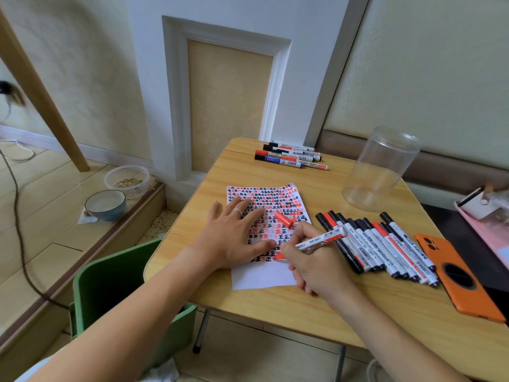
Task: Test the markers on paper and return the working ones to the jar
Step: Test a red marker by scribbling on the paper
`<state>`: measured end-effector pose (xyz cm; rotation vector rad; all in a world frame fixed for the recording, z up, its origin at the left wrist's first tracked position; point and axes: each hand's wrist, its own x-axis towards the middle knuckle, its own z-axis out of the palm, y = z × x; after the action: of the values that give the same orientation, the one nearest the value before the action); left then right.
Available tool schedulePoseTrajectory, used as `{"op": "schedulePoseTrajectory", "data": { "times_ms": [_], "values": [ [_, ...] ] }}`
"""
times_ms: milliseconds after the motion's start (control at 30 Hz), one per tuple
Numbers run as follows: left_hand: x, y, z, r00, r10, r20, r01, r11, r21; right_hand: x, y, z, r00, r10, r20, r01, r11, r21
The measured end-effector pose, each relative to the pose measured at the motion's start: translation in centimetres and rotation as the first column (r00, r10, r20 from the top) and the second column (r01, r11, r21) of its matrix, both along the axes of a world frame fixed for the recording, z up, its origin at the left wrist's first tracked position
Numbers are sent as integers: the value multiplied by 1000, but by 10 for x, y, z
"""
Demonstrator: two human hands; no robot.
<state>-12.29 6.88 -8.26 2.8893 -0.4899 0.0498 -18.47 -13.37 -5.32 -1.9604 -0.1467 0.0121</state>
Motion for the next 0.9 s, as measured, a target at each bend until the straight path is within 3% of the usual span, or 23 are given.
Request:
{"op": "schedulePoseTrajectory", "data": {
  "times_ms": [600,900],
  "values": [
    [0,1,0,1000,1,13,-1,1000,1,-1,1,2,998,54,-22,-53,998,30],
    [1,1,0,1000,-1,7,1,1000,0,1,0,0,1000,-10,-7,10,1000,3]
  ]
}}
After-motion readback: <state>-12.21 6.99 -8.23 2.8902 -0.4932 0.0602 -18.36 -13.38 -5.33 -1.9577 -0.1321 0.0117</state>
